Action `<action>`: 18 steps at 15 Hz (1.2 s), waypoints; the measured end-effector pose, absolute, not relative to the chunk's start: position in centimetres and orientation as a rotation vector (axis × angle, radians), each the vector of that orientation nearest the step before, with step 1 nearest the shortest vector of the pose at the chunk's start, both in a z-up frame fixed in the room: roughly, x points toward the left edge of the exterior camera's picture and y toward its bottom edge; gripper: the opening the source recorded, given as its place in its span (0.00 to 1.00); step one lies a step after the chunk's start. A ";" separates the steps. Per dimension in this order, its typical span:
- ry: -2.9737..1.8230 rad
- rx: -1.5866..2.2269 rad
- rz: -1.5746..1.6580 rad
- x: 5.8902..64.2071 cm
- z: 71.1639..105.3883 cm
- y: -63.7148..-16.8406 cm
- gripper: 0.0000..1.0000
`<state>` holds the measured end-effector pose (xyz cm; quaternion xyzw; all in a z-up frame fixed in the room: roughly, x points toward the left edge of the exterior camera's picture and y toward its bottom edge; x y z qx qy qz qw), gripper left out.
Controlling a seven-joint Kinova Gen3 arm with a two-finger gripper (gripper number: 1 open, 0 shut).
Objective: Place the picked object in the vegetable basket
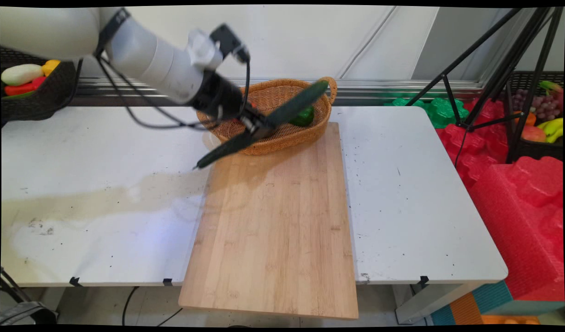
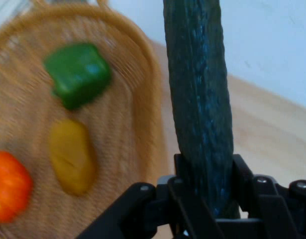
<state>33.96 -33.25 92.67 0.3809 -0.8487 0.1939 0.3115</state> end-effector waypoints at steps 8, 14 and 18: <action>-2.101 1.153 0.647 34.5 95.2 -42.0 0.00; -2.037 1.302 0.666 35.1 93.6 -47.9 0.00; -2.021 1.382 0.658 35.5 92.3 -50.1 0.00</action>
